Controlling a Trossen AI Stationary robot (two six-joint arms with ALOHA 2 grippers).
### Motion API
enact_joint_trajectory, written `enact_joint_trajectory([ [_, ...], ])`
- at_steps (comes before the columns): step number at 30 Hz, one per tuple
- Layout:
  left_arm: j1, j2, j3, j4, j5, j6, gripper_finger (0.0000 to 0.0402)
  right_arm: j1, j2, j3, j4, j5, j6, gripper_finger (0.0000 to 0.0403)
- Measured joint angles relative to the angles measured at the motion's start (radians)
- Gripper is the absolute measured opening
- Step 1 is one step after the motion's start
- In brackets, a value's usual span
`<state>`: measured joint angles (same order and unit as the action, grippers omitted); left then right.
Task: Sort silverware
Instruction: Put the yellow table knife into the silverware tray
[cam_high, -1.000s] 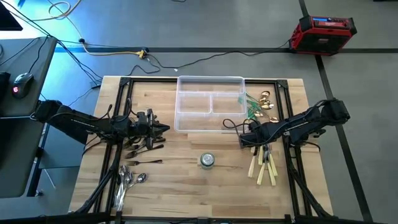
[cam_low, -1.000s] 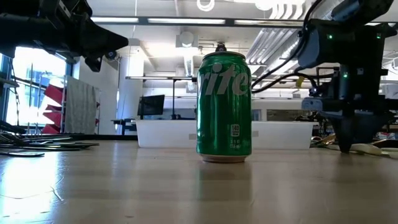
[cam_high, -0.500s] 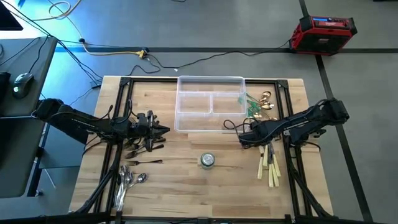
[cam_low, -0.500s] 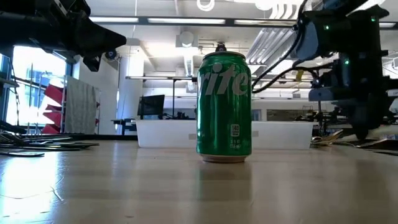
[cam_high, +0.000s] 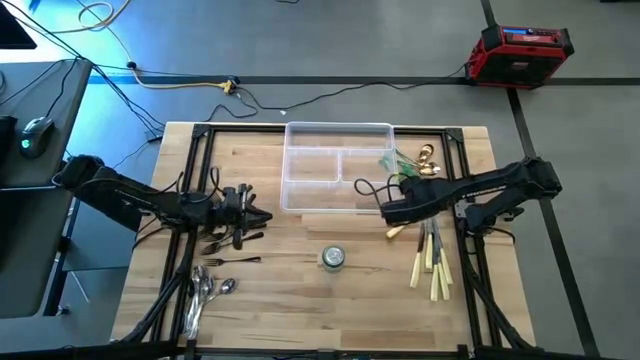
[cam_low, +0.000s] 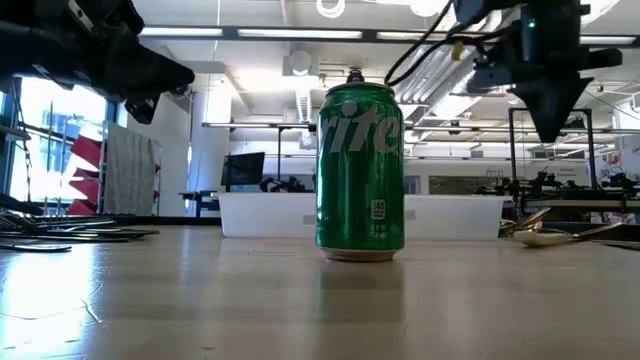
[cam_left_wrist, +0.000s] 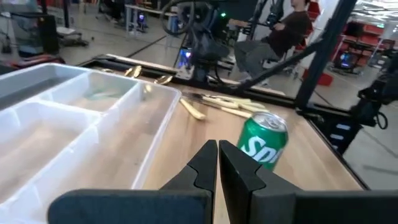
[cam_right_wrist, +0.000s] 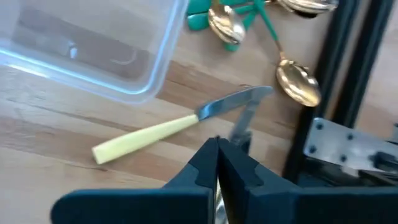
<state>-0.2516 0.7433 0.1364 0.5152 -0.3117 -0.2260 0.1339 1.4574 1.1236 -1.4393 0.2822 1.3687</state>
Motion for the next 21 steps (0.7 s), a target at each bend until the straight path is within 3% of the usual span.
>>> enact_joint_trajectory([
  [5,0.000,-0.002,0.000,0.005,-0.031,0.040,0.0000,-0.009,0.000,-0.085,0.134,-0.019,0.004,0.0001],
  [11,0.001,-0.002,0.000,0.036,-0.098,0.099,0.0000,-0.004,0.000,-0.268,0.417,-0.134,0.022,0.0012],
  [16,0.005,-0.002,0.000,0.075,-0.099,0.145,0.0000,-0.003,0.000,-0.397,0.685,-0.160,0.052,0.0073],
  [21,0.005,-0.002,0.000,0.098,-0.102,0.202,0.0000,-0.003,-0.003,-0.432,0.768,-0.143,0.100,0.0141],
])
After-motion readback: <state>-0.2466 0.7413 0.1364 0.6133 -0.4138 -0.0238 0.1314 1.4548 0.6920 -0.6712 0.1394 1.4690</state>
